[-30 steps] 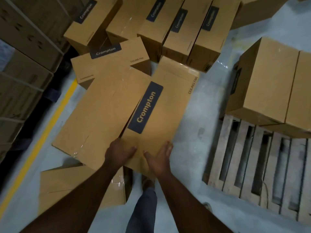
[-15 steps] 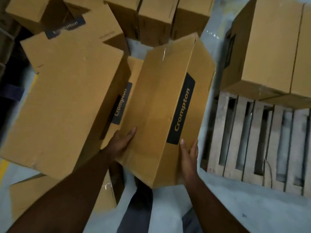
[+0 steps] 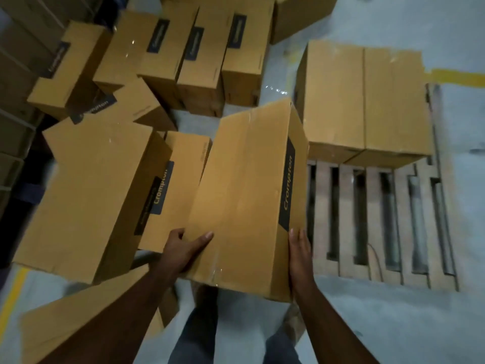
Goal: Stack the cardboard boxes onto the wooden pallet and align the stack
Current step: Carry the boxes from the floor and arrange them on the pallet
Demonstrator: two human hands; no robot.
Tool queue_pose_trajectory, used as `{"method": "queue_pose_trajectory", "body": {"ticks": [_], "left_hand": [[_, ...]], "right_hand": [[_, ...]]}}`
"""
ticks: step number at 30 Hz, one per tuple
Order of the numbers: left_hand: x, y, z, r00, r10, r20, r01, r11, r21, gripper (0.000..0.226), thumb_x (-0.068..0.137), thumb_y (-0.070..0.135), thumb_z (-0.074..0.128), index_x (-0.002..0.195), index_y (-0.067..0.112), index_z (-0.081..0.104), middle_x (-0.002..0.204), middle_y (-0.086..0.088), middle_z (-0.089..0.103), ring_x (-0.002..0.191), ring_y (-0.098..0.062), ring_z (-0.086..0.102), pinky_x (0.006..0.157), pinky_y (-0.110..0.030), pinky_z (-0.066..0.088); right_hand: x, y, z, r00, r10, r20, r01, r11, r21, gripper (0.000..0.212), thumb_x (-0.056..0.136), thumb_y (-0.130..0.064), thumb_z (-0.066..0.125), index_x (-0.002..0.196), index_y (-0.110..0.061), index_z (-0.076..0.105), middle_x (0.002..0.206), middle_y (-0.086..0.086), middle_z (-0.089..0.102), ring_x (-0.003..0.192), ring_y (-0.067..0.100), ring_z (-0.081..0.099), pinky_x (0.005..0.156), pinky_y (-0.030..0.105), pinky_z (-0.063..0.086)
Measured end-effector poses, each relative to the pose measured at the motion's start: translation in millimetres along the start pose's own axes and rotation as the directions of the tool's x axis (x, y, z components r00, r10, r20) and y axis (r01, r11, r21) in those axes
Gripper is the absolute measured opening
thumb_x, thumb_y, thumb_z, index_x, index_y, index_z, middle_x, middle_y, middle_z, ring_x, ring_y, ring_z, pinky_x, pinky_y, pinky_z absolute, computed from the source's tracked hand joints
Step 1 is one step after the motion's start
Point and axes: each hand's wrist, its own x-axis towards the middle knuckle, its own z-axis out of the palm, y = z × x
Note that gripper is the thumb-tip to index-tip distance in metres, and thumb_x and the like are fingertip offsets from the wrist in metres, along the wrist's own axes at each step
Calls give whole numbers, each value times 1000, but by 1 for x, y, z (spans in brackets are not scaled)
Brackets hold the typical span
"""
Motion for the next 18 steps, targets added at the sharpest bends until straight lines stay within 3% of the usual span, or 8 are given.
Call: {"method": "queue_pose_trajectory", "body": {"ticks": [3, 6, 8, 11, 15, 18], "left_hand": [[-78, 15, 30, 993, 117, -9, -117, 993, -9, 98, 59, 67, 87, 136, 22, 48, 119, 0, 62, 104, -21, 65, 78, -37, 56], [-144, 28, 63, 975, 186, 120, -176, 980, -89, 80, 72, 56, 85, 135, 22, 46, 124, -4, 66, 105, -21, 70, 83, -37, 60], [-179, 38, 87, 961, 214, 174, -195, 973, -120, 76, 74, 52, 84, 134, 26, 46, 123, -2, 66, 99, -17, 73, 76, -31, 61], [-220, 55, 121, 943, 308, 124, -296, 949, -106, 73, 68, 58, 85, 127, 32, 50, 115, 9, 66, 95, -8, 71, 68, -22, 58], [-251, 66, 154, 907, 386, 171, -382, 922, -57, 80, 69, 61, 88, 133, 24, 59, 118, 4, 70, 103, -18, 72, 89, -43, 61], [-279, 68, 179, 873, 446, 199, -452, 892, -15, 69, 71, 63, 85, 124, 23, 69, 107, 6, 77, 91, -11, 75, 79, -33, 63]], "right_hand": [[-27, -10, -74, 997, -71, 11, 71, 997, -34, 66, 104, -64, 37, 163, -36, 28, 170, -2, 27, 153, 25, 31, 125, 58, 21], [-53, -18, -147, 993, -115, 2, 115, 993, -13, 66, 103, -63, 41, 162, -36, 30, 166, -1, 35, 149, 27, 38, 123, 60, 26], [-65, -20, -192, 994, -110, 25, 109, 993, 46, 64, 104, -62, 39, 161, -33, 34, 162, 4, 43, 145, 29, 44, 122, 60, 29], [-84, -20, -248, 998, -56, 27, 52, 992, 118, 59, 105, -61, 41, 153, -28, 49, 148, 10, 58, 135, 33, 55, 118, 58, 37], [-130, -24, -310, 955, -261, -139, 251, 964, -83, 46, 110, -45, 43, 136, -17, 67, 126, 5, 69, 120, 27, 64, 106, 43, 49], [-171, -27, -349, 925, -318, -207, 301, 947, -112, 43, 107, -50, 47, 126, -23, 75, 112, -1, 75, 103, 16, 69, 91, 34, 53]]}}
